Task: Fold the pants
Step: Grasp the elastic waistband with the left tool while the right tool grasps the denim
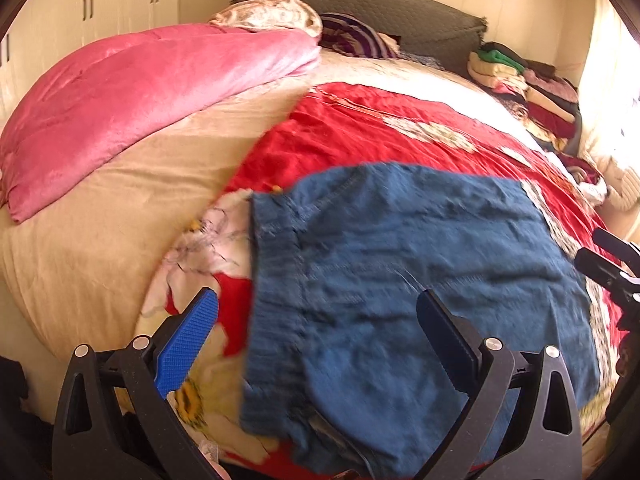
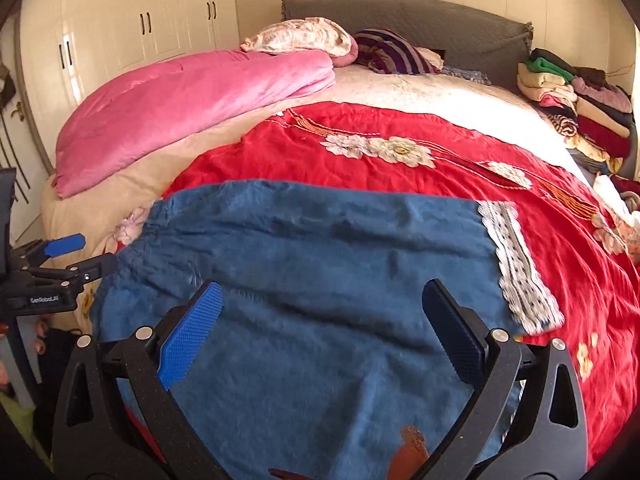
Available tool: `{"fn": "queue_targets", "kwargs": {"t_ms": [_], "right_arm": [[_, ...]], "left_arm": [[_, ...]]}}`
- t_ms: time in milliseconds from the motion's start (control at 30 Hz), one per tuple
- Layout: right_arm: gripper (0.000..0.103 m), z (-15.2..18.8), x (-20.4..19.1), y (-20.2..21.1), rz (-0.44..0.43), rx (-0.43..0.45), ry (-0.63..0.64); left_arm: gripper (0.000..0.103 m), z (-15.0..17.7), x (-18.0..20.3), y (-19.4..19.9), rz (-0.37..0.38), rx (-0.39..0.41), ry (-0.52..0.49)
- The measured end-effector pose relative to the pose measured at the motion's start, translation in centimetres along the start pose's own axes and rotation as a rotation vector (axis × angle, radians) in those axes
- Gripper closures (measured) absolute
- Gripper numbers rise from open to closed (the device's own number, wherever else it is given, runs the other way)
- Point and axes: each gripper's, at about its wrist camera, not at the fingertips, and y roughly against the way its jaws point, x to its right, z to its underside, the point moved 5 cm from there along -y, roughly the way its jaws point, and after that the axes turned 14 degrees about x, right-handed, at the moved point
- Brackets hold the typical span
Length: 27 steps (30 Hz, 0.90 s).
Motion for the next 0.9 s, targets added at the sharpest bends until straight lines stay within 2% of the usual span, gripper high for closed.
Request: {"fn": "queue_targets", "kwargs": {"t_ms": [267,567,800,900], "right_arm": [[0.008,-2.5,-0.4,-5.1,-0.038,-0.032,0.059],[0.008,-3.8,-0.8,-9.6,-0.067,-0.067,0.115],[0.008,-4.6,-1.7,-13.2,-0.111,-0.092,0.183],[0.008,-4.8,-2.3,-14.9,-0.139,-0.108,0.217]], "left_arm": [[0.004,-2.6,-2.4,-4.0,-0.037,-0.02,0.019],[0.004,-4.5,-4.1,-8.3,-0.038,-0.047,0.02],[0.004,-4.4,-3.3,-11.1,0.04,-0.096,-0.018],[0.004,-4.2,-3.1,-12.4,0.039,-0.116,-0.029]]}}
